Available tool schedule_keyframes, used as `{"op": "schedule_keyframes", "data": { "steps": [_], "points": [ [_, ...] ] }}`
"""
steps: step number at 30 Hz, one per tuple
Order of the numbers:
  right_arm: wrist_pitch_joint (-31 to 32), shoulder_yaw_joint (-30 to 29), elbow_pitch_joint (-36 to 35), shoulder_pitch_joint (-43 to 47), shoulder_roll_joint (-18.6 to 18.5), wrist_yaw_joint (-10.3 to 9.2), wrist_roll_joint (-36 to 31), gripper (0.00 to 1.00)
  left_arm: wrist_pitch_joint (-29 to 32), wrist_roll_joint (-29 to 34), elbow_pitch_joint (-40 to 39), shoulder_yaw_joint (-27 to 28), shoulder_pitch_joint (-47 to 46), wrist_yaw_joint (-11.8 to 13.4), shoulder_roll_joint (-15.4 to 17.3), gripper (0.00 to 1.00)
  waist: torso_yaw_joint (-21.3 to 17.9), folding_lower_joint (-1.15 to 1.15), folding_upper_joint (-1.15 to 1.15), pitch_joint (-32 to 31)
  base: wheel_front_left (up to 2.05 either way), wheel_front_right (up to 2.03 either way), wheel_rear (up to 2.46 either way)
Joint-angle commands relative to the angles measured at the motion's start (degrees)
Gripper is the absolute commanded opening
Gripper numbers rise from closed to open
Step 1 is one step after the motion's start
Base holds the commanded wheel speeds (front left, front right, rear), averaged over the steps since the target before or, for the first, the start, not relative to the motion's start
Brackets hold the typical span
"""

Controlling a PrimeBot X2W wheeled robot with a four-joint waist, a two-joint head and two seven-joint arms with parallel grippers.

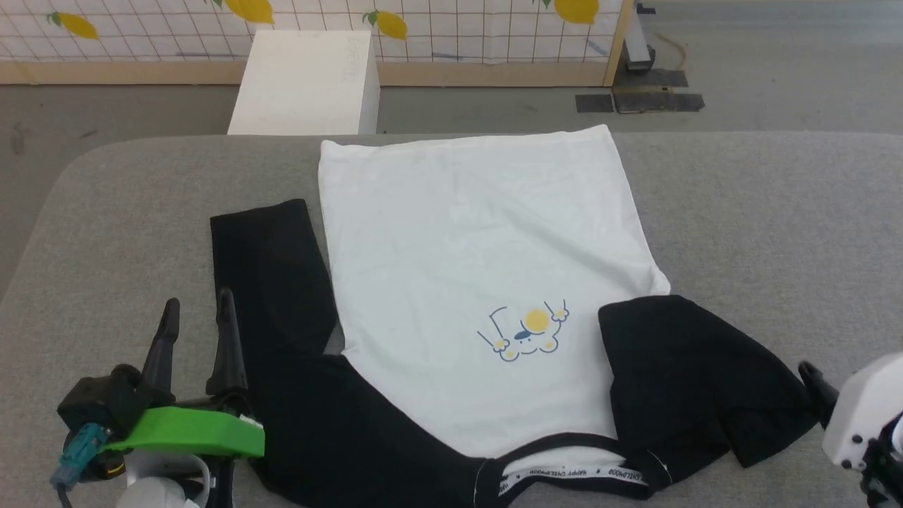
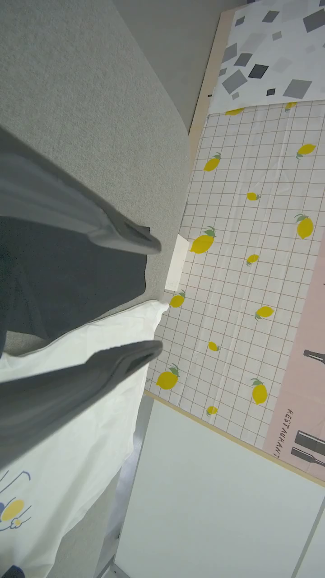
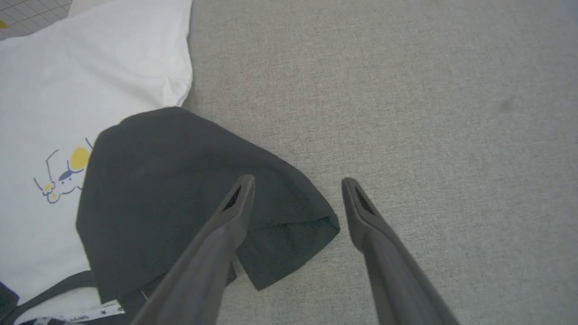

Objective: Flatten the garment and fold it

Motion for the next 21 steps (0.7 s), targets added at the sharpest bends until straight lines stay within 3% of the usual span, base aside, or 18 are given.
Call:
{"op": "schedule_keyframes", "data": {
  "steps": [1, 8, 20, 21],
  "points": [
    [0.0, -0.4, 0.7, 0.8, 0.2, -0.08, -1.3, 1.00, 0.2, -0.3, -0.2, 0.0, 0.2, 0.4, 0.4, 1.00, -0.3, 0.00, 0.00, 0.5, 0.00, 0.00, 0.00],
    [0.7, -2.0, 6.5, 1.3, 0.5, -0.08, -4.2, 1.00, 0.3, -0.6, -0.2, -0.3, -0.7, 0.3, 0.8, 1.00, 0.2, 0.00, 0.00, 2.0, 0.00, 0.00, 0.00],
    [-2.9, -0.6, 16.4, -0.6, 0.5, -0.08, -2.3, 1.00, 0.4, -1.1, 0.1, -0.3, -1.4, 0.4, 1.6, 1.00, 1.3, 0.00, 0.00, 3.7, 0.00, 0.00, 0.00],
    [-2.8, -0.5, 17.0, -0.7, 0.5, -0.08, -2.2, 0.51, 0.4, -1.2, 0.1, -0.3, -1.4, 0.4, 1.6, 1.00, 1.3, 0.00, 0.00, 3.7, 0.00, 0.00, 0.00]
  ]
}}
